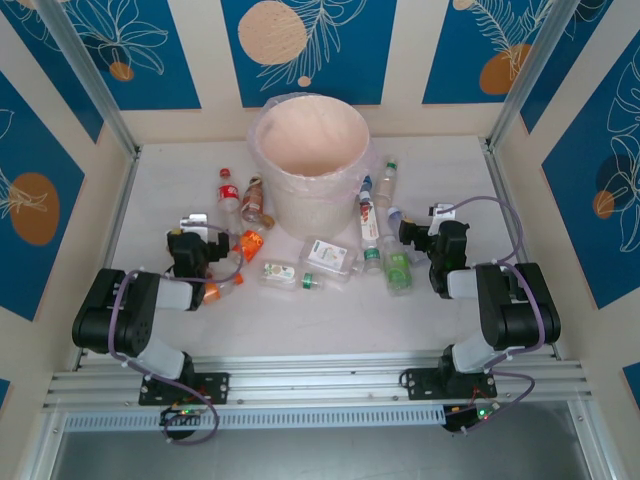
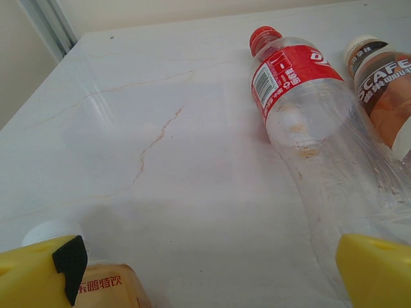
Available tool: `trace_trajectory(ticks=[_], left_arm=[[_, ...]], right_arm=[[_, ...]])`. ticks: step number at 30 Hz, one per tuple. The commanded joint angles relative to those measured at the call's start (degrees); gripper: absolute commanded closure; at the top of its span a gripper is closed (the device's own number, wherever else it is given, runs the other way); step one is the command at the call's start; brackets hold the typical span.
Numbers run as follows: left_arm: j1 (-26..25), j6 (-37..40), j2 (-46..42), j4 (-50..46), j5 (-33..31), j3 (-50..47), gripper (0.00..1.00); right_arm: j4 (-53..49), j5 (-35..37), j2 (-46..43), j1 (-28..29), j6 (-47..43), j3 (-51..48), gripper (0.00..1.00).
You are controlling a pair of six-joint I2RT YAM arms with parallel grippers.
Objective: Put the plastic bottles in the bin
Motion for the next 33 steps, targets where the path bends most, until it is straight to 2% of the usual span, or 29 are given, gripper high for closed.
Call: trace_trajectory(ticks=[1, 4, 7, 9, 11, 14, 18, 20, 22, 27, 33], left_arm=[[0.5, 0.0, -1.1, -0.4, 1.5, 0.8, 0.0], [0.5, 0.5, -5.6, -7.8, 2.3, 2.6, 0.0], [0.6, -1.7, -12.6, -17.4, -1.4, 4.4, 0.0], [0.5, -3.7, -17.1, -19.1, -3.2, 3.7, 0.0], [0.5, -6.6, -21.8, -22.3, -5.2, 3.6, 0.0], [0.5, -13.1, -28.3, -32.4, -8.4, 5.4, 0.0], [0.6, -24.4, -36.0, -42.2, -7.6, 6.1, 0.0], [0.6, -28.3, -38.9, -44.4, -7.2, 5.4, 0.0], [0.7, -31.7, -41.1, -45.7, -9.2, 4.0, 0.0], [0.9, -31.0, -44.0, -45.3, -9.7, 1.9, 0.0], [0.9, -32.2, -44.7, -44.7, -11.6, 1.1, 0.0]], right_arm=[[1.4, 1.1, -1.3, 0.1, 0.3, -0.5, 0.01], [-2.7, 1.0, -5.4, 0.2, 0.1, -0.1, 0.0], [-8.0, 2.3, -12.2, 0.1, 0.9, -0.2, 0.0], [-12.4, 3.5, -17.1, -0.2, 2.7, 0.2, 0.01], [-18.0, 4.4, -21.7, -0.5, 5.4, 1.2, 0.01], [-29.1, 6.3, -27.4, -1.0, 11.1, 3.5, 0.0], [-45.0, 11.8, -31.6, -1.6, 23.5, 6.5, 0.0], [-51.1, 12.8, -32.3, -2.0, 29.6, 6.7, 0.0], [-53.8, 12.2, -32.7, -2.3, 30.9, 6.1, 0.0], [-57.9, 8.1, -30.0, -4.4, 26.3, 8.0, 0.0], [-67.4, 10.4, -20.5, -4.5, 21.9, 18.2, 0.0]])
